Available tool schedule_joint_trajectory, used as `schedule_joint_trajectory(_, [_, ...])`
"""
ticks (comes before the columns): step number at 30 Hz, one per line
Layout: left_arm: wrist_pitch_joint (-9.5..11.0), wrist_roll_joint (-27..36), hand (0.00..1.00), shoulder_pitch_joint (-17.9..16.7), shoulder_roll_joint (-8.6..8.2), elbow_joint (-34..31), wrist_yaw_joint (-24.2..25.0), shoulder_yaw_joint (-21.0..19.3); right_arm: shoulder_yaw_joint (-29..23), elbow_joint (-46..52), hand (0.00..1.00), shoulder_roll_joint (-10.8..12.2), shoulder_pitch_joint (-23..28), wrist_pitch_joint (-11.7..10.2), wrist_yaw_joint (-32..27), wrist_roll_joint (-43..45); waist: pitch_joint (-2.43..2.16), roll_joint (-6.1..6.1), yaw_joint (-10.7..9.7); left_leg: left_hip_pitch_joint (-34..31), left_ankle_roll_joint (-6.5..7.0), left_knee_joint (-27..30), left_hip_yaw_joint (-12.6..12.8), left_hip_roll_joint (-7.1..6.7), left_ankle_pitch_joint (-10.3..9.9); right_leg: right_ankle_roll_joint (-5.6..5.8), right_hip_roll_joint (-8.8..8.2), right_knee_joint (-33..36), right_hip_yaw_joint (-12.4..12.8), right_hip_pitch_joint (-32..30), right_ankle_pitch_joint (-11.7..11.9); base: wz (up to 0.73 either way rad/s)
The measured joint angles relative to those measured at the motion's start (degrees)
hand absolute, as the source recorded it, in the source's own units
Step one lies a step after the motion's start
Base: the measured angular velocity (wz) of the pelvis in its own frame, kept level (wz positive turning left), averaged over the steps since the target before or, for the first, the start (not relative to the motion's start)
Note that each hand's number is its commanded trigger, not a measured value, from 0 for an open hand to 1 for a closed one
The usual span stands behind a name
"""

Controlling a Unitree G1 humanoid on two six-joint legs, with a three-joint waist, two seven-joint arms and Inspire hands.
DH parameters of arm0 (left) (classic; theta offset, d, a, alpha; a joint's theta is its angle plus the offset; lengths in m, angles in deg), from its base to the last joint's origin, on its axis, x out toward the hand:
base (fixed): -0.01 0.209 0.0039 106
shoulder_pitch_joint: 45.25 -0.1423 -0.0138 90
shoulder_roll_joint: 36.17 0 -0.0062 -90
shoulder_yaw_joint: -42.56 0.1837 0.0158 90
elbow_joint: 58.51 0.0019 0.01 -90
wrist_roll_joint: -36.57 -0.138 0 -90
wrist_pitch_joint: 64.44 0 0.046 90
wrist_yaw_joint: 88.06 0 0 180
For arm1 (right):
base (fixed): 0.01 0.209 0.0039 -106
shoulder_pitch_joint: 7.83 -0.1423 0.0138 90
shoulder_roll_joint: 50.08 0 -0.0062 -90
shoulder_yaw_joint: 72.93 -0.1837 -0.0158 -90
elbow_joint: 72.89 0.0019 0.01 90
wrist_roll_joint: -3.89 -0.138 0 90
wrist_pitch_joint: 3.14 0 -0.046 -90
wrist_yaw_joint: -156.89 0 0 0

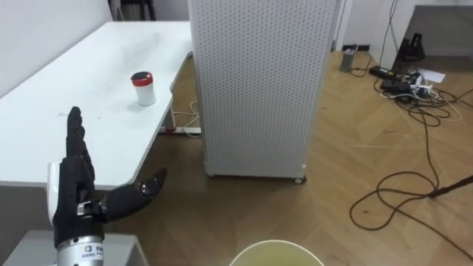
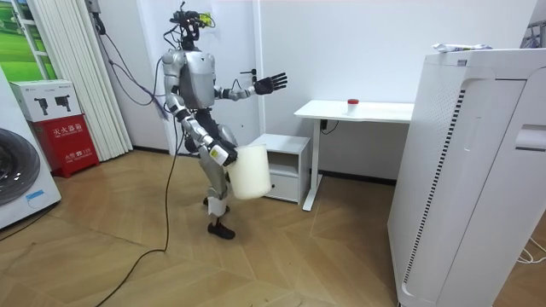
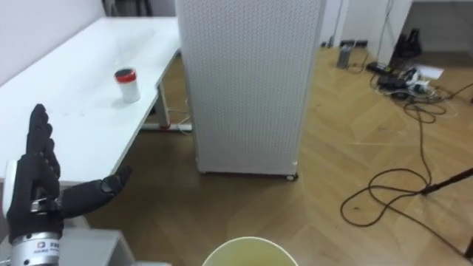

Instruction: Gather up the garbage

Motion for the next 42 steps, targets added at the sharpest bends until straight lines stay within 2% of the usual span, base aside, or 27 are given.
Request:
schedule_joint_trajectory(1, [0.01, 0.12, 0.00, 0.06, 0.00, -0.03, 0.03, 0.17, -0.18, -0.02, 1.00, -0.32, -0.24, -0.05, -0.03, -0.05, 0.13, -0.12, -0.35, -0.80, 0.44, -0.98, 0.01, -0.02, -1.15, 0.04, -0.09, -0.27, 0.02, 0.26, -0.02, 0.19])
schedule_joint_trajectory(2, [0.01, 0.11, 0.00, -0.20, -0.01, -0.01, 0.04, 0.27, -0.41, -0.09, 1.00, -0.61, -0.43, -0.04, -0.29, -0.04, 0.34, -0.32, -0.74, -2.09, 0.54, -4.72, 0.17, -0.09, -3.61, 0.45, -0.38, -1.00, 0.07, 0.89, 0.19, 0.00])
schedule_joint_trajectory(3, [0.01, 0.07, 0.00, -0.29, -0.01, 0.01, -0.17, 0.20, -0.42, -0.10, 1.00, -0.67, -0.46, -0.01, -0.50, -0.01, 0.59, -1.01, -0.66, -2.66, 0.18, -11.32, -0.08, -0.76, -4.62, 0.33, -1.24, -1.31, 0.03, 1.13, 0.16, -0.10])
schedule_joint_trajectory(4, [0.01, 0.05, 0.00, -0.33, -0.01, 0.05, -0.28, 0.14, -0.39, -0.10, 1.00, -0.63, -0.44, 0.04, -0.72, 0.00, 0.63, -1.10, -0.19, -2.91, 0.08, -15.44, -0.44, -1.08, -4.63, 0.35, -1.36, -1.87, 0.09, 1.35, 0.18, -0.17])
schedule_joint_trajectory(5, [0.02, -0.07, 0.00, -0.36, 0.01, 0.08, -0.58, 0.09, -0.50, -0.10, 1.00, -0.51, -0.33, 0.23, -1.48, -0.01, 0.65, -1.27, 0.00, -2.80, -0.69, -24.61, -1.05, -1.97, -3.96, 0.53, -1.60, -2.94, 0.11, 1.72, 0.24, -0.08])
schedule_joint_trajectory(6, [0.04, -0.41, 0.00, -0.33, 0.00, 0.07, -1.03, 0.09, -0.71, -0.04, 1.00, -0.56, -0.35, 0.24, -1.60, -0.03, 0.55, -1.22, 0.13, -2.58, -1.08, -32.50, -1.59, -2.64, -2.37, 0.93, -1.84, -3.35, 0.16, 1.65, 0.03, -0.09])
schedule_joint_trajectory(7, [0.04, -0.80, 0.00, -0.33, 0.01, 0.11, -1.26, 0.08, -0.73, -0.04, 1.00, -0.49, -0.32, 0.24, -1.63, -0.03, 0.43, -1.10, 0.37, -2.44, -0.93, -34.13, -1.61, -3.00, -0.28, 1.23, -2.09, -3.37, 0.55, 1.72, -0.15, -0.21])
schedule_joint_trajectory(8, [0.03, -1.07, 0.00, -0.45, 0.05, 0.15, -1.37, 0.06, -0.47, -0.06, 1.00, -0.18, -0.02, 0.29, -1.58, 0.01, 0.07, -1.91, 0.84, -1.42, -0.24, -35.75, -1.72, -4.03, 1.29, 1.93, -2.72, -4.06, 0.78, 2.14, -0.43, -0.09])
schedule_joint_trajectory(9, [0.03, -1.13, 0.00, -0.39, -0.01, 0.15, -1.33, 0.08, -0.21, -0.04, 1.00, -0.14, 0.19, 0.32, -1.27, 0.34, -0.01, -2.49, 0.84, -0.40, 0.21, -37.01, -1.83, -5.09, 1.52, 2.67, -3.22, -5.70, 0.82, 3.05, -0.27, 0.00])
schedule_joint_trajectory(11, [0.03, -1.16, 0.00, -0.59, -0.27, 0.14, -1.23, 0.11, -0.60, 0.02, 1.00, -0.19, 0.46, 0.34, -1.33, 2.01, -0.07, -2.67, 0.94, 1.16, 0.73, -38.73, -1.88, -6.07, 1.39, 3.59, -3.28, -8.69, 0.89, 4.98, 0.26, 0.09])
schedule_joint_trajectory(15, [0.03, -1.12, 0.00, -0.57, -0.23, -0.12, -0.82, -0.45, -1.63, 0.79, 1.00, -0.06, 0.83, 0.34, -0.53, 5.63, -0.27, -2.15, 0.87, 3.69, 1.64, -41.02, -1.57, -7.55, 0.80, 4.95, -4.21, -13.69, 0.78, 8.98, 1.08, 0.05])
schedule_joint_trajectory(20, [0.04, -1.11, 0.00, 0.05, -0.22, -0.79, 0.01, -0.49, -1.61, 2.53, 1.00, 0.56, 0.80, 0.34, 0.82, 6.10, -0.32, -1.91, 0.78, 5.57, 1.73, -43.53, -1.63, -8.58, 0.78, 5.39, -5.09, -16.19, -0.06, 11.55, 1.34, 0.06])
schedule_joint_trajectory(27, [0.07, -1.07, 0.00, 0.25, -0.08, -0.79, -0.19, -0.32, -1.60, 4.53, 1.00, 1.39, 0.77, 0.34, 1.28, 5.98, -0.11, -1.86, 0.56, 6.48, 1.81, -45.29, -1.93, -8.87, 0.83, 5.51, -5.49, -17.26, -2.23, 12.63, 1.41, 0.08])
schedule_joint_trajectory(30, [0.07, -1.06, 0.00, 0.24, -0.08, -0.79, -0.22, -0.42, -1.60, 4.55, 1.00, 1.44, 0.78, 0.34, 1.29, 6.00, 0.04, -2.09, 0.88, 6.38, 1.82, -45.70, -1.83, -8.88, 0.83, 5.52, -5.72, -17.38, -2.39, 12.44, 1.41, 0.04])
schedule_joint_trajectory(42, [0.08, -1.08, 0.00, 0.17, -0.09, -1.22, 0.08, -0.40, -1.56, 4.53, 1.00, 1.49, 0.80, 0.57, 1.23, 6.20, -0.02, -1.95, 0.87, 5.98, 1.98, -45.63, -1.32, -8.94, 0.75, 5.79, -6.16, -16.29, -2.19, 11.34, 1.51, -0.03])
